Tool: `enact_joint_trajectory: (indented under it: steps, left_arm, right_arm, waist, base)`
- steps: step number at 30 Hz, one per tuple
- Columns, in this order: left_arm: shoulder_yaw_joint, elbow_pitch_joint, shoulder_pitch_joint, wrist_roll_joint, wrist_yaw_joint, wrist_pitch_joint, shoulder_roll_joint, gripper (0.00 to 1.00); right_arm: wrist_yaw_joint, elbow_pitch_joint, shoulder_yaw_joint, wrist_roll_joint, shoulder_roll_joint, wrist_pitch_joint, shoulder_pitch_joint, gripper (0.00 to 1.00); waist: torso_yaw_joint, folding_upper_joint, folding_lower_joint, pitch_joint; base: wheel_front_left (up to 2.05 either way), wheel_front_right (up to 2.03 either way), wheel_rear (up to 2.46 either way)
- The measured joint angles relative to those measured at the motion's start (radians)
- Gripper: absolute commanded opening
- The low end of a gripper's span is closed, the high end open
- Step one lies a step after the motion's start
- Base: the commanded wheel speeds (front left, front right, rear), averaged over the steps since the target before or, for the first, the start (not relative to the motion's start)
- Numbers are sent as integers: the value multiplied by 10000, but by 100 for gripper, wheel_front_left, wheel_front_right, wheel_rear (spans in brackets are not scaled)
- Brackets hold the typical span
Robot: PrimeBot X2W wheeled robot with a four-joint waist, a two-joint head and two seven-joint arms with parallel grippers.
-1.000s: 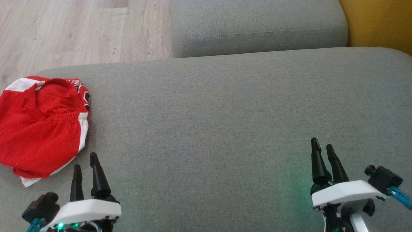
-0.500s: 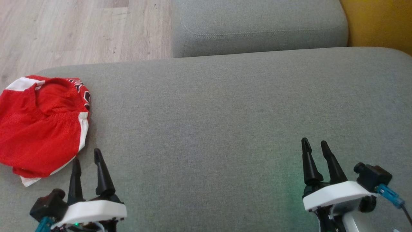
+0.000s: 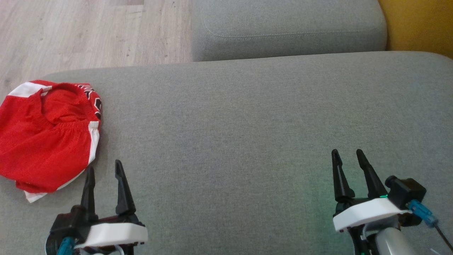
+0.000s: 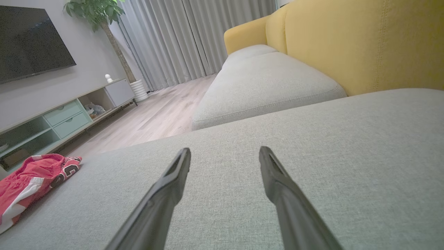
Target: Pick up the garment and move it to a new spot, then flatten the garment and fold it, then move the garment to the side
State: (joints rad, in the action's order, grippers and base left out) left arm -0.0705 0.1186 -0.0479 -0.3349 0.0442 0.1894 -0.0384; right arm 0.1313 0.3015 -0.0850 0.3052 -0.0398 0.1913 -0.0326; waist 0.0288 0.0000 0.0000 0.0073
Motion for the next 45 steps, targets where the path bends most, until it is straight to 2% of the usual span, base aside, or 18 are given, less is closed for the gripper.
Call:
enact_joint_trajectory:
  steps: [21, 37, 45]
  left_arm:
    - [-219, 761, -123, 2226, 140, 629, -23, 100]
    - [-219, 1074, -120, 2201, 128, 629, -29, 100]
    - [-314, 1248, -116, 2155, 176, 629, -31, 100]
  right_arm:
    - [0, 412, -77, -2591, -6, 579, -105, 100]
    - [0, 479, -100, -2625, -13, 594, -208, 100]
    - [0, 477, -71, -2673, -21, 596, -93, 100]
  waist:
    - [-119, 0, 0, -64]
    - [-174, 0, 0, -118]
    - [522, 0, 0, -196]
  base:
    - [0, 0, 0]
    - [0, 0, 0]
    - [0, 0, 0]
